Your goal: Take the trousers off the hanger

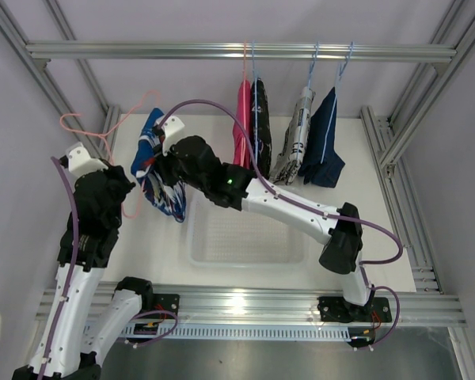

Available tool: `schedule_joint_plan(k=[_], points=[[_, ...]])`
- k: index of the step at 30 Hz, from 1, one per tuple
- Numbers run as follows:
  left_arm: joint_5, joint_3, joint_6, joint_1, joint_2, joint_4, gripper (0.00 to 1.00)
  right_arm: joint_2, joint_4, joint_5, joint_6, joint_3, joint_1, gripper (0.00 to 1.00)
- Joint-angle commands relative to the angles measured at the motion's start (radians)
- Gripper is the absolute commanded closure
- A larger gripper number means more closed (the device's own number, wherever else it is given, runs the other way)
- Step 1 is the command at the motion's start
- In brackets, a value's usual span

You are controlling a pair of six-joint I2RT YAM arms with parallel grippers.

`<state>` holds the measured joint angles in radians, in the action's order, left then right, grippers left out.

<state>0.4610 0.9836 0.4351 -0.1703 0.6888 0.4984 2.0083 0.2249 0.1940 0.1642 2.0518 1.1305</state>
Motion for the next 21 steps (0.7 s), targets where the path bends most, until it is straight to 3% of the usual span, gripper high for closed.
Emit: schedule_joint_plan(k=[1, 3, 6, 9, 10, 12, 13, 14, 21], points=[[0.034, -0.033, -0.055, 0.0, -0.011, 0.019, 1.0, -0.088, -0.19, -0.011, 0.032, 0.125, 0.003, 0.87], [0.028, -0.034, -0.056, 0.0, -0.015, 0.016, 1.0, -0.085, -0.19, -0.019, 0.037, 0.125, 0.003, 0.89], [0.021, -0.043, -0.061, 0.0, -0.02, 0.006, 0.99, -0.071, -0.193, -0.027, 0.043, 0.128, 0.002, 0.77], [0.015, -0.046, -0.065, 0.0, -0.023, -0.001, 0.99, -0.059, -0.193, -0.045, 0.058, 0.128, -0.006, 0.74], [0.013, -0.051, -0.065, 0.0, -0.025, -0.004, 1.0, -0.054, -0.191, -0.056, 0.066, 0.128, -0.014, 0.63], [0.011, -0.052, -0.068, 0.0, -0.028, -0.009, 1.0, -0.042, -0.187, -0.064, 0.078, 0.125, -0.02, 0.62], [0.005, -0.053, -0.068, 0.0, -0.028, -0.009, 1.0, -0.037, -0.179, -0.07, 0.084, 0.123, -0.023, 0.71], [0.002, -0.054, -0.068, 0.002, -0.028, -0.009, 0.99, -0.034, -0.176, -0.08, 0.089, 0.122, -0.029, 0.98], [-0.001, -0.06, -0.073, 0.002, -0.029, -0.014, 1.0, -0.011, -0.236, -0.097, 0.135, 0.034, -0.052, 1.0]])
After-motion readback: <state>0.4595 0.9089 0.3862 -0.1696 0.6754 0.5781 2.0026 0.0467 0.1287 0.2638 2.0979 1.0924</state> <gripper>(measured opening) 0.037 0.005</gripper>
